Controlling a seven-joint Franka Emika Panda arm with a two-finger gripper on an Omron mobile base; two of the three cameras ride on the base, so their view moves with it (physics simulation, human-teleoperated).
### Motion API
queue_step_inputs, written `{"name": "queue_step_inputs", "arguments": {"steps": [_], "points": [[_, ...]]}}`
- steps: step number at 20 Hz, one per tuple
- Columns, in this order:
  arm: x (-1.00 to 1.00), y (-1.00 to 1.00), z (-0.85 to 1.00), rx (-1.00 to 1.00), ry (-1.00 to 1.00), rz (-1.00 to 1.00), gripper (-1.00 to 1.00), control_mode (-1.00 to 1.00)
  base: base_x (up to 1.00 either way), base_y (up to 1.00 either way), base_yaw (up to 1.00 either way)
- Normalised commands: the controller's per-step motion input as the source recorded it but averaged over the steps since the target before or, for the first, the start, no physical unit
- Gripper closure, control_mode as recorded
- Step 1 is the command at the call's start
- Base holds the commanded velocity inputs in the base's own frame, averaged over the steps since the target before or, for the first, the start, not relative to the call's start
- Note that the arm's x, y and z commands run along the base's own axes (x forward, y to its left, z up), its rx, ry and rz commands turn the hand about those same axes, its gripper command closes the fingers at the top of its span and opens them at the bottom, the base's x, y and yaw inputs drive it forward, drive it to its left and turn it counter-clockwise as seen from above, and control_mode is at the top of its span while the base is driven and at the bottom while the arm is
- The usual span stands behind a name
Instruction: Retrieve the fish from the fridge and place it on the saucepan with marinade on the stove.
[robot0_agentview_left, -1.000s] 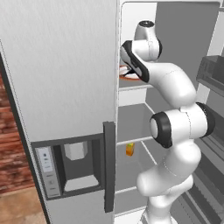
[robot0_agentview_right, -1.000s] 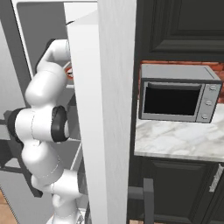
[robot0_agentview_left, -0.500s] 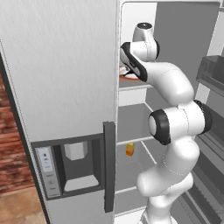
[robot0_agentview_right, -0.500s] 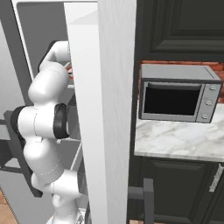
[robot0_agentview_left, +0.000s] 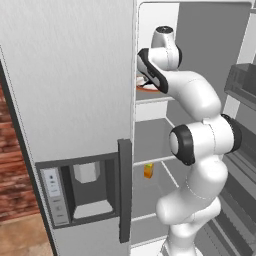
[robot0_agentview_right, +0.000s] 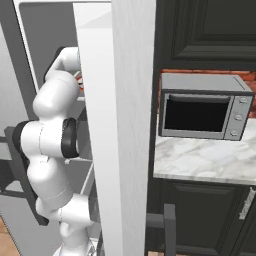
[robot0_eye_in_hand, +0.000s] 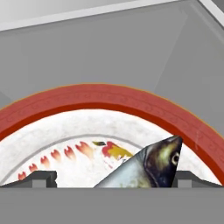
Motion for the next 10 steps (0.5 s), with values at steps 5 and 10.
{"name": "queue_step_inputs", "arguments": {"steps": [5,10], "points": [[0.00,0.00,-0.06,0.00,0.01,0.00,-1.00,-1.00,0.00,0.00,0.00],[0.00,0.00,0.00,0.00,0.01,0.00,-1.00,-1.00,0.00,0.00,0.00]]}}
